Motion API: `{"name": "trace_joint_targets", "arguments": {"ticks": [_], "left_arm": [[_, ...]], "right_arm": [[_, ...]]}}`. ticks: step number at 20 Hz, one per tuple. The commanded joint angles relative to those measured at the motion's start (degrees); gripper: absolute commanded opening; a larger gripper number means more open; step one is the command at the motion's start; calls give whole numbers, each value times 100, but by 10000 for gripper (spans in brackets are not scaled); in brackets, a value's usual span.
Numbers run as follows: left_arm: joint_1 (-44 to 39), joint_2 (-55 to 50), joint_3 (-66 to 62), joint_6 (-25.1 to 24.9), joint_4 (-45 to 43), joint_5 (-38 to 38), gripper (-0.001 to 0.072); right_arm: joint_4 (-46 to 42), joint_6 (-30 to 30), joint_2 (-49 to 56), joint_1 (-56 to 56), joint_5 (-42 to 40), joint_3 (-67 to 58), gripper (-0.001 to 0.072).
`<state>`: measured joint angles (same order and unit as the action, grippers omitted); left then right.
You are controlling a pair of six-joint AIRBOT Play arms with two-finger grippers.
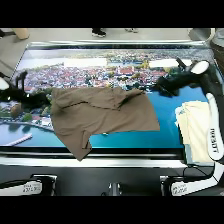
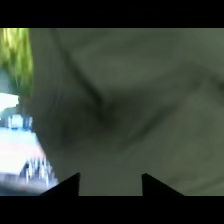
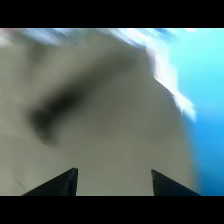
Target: Fold the shirts.
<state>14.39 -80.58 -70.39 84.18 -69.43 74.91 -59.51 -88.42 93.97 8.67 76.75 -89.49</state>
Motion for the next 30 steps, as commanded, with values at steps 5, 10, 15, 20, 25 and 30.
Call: {"name": "trace_joint_targets", "arguments": {"ticks": [5,10,15,20,25,30], "left_arm": [[503,774,3176,-796,1196,-748,522],[229,769,3298,-772,1355,-1502,518],[-90,776,3274,-557,1355,-1945,39],[-90,909,3139,-557,1357,-1814,34],[-83,1152,2796,-658,1338,-1497,33],[-79,2382,136,-728,494,-601,31]], "right_arm": [[-564,372,-584,546,575,1987,485],[-713,402,-581,546,525,2028,552],[-581,431,-579,546,-144,2691,563],[378,863,-216,378,-319,3101,562],[175,774,-236,-175,-822,2894,20],[-715,863,-1991,-131,-702,822,17]]}}
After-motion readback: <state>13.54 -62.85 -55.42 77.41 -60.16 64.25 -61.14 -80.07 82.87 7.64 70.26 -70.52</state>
